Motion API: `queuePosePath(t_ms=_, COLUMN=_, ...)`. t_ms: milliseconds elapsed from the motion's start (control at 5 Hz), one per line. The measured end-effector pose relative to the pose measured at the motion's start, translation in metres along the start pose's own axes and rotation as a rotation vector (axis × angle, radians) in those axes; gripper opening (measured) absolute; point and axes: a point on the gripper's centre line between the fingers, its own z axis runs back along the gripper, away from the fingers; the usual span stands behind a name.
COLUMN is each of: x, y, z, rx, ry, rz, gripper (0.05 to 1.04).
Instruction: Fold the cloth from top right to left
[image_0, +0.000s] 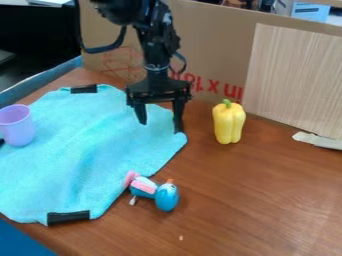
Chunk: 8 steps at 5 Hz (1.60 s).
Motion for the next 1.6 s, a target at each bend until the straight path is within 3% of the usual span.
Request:
queuePosePath(t_ms=600, x=-0.005, y=-0.02, z=-0.002, rx=-0.034, ry=0.012, rz=-0.075, gripper=1.001)
queuePosePath(t_ms=800, x=-0.007, y=-0.02, z=-0.007, rx=-0.027, ry=0.033, rz=-0.075, gripper=0.955)
queuePosePath(t_ms=1200, x=-0.003, y=-0.012, z=-0.013, rx=-0.012, ry=0.068, rz=-0.012, gripper=0.375)
queuePosePath(t_ms=1400, x=-0.001, y=-0.009, z=-0.012, rx=-0.011, ry=0.07, rz=-0.011, gripper=0.167)
queuePosePath(t_ms=1600, x=-0.002, y=-0.01, z=-0.012, rx=-0.018, ry=0.075, rz=-0.016, gripper=0.072)
